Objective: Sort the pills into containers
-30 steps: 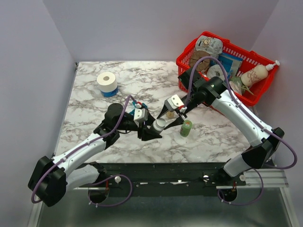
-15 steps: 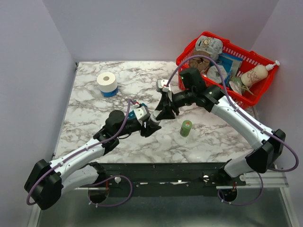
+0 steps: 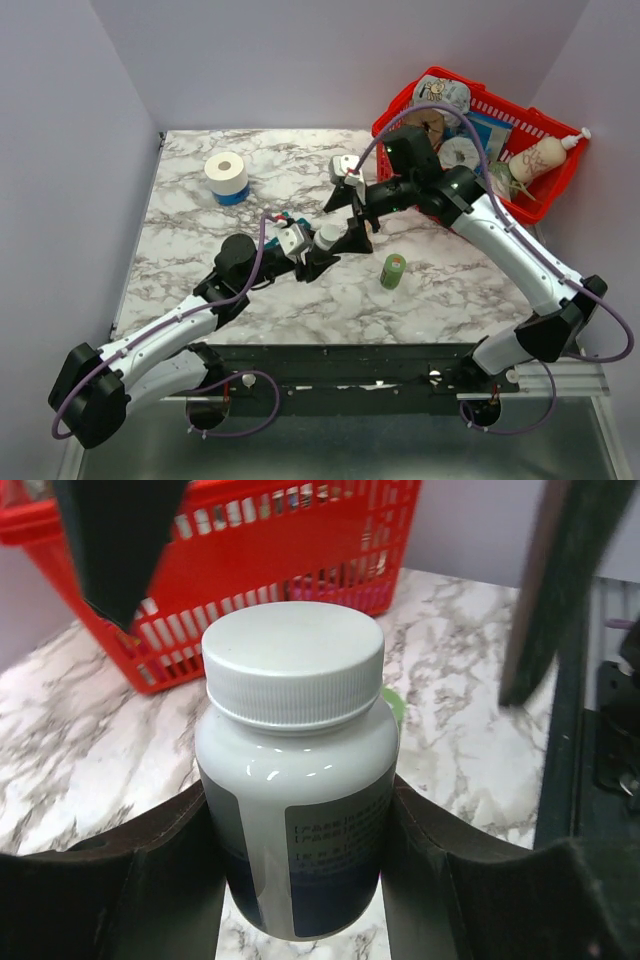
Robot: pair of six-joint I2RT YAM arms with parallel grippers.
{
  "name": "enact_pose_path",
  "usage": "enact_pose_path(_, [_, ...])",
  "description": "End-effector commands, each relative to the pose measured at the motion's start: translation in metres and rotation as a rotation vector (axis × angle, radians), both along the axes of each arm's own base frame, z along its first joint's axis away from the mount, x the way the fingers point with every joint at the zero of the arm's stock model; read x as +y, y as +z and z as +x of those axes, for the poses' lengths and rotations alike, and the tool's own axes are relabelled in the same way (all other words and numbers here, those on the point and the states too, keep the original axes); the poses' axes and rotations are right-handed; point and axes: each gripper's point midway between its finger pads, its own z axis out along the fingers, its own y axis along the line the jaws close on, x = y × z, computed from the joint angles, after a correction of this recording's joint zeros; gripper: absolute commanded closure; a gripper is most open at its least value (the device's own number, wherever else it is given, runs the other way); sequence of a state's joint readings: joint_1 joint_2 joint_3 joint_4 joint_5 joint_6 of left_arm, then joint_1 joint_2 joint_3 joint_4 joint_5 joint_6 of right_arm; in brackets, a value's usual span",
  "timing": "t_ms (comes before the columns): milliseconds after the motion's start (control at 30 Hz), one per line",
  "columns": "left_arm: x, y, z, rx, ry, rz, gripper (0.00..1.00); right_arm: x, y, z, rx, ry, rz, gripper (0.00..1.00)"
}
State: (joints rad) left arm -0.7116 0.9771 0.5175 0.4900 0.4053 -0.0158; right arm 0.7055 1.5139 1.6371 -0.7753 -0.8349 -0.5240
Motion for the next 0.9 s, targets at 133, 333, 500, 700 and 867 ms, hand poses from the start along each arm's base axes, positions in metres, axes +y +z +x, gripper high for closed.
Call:
enact_pose_path(133, [-0.006, 0.013, -0.069, -0.087, -0.367, 0.032, 1.00, -0.034, 0.024, -0.080, -0.333, 0.518, 0.139, 0.00])
enact_pose_path(333, [-0.010, 0.009, -0.077, -0.044, -0.455, 0.088, 1.00, -0.033, 0.017, -0.097, -0.221, 0.622, 0.158, 0.03])
enact_pose_path(500, [-0.013, 0.014, -0.076, -0.042, -0.471, 0.075, 1.00, -0.026, 0.001, -0.097, -0.171, 0.599, 0.120, 0.12])
enact_pose_path(700, [-0.015, 0.013, -0.073, -0.025, -0.462, 0.063, 1.00, -0.022, -0.002, -0.094, -0.170, 0.569, 0.091, 0.30])
enact_pose_path(867, [-0.015, 0.018, -0.070, -0.036, -0.439, 0.023, 1.00, -0.020, -0.014, -0.089, -0.153, 0.531, 0.058, 0.46])
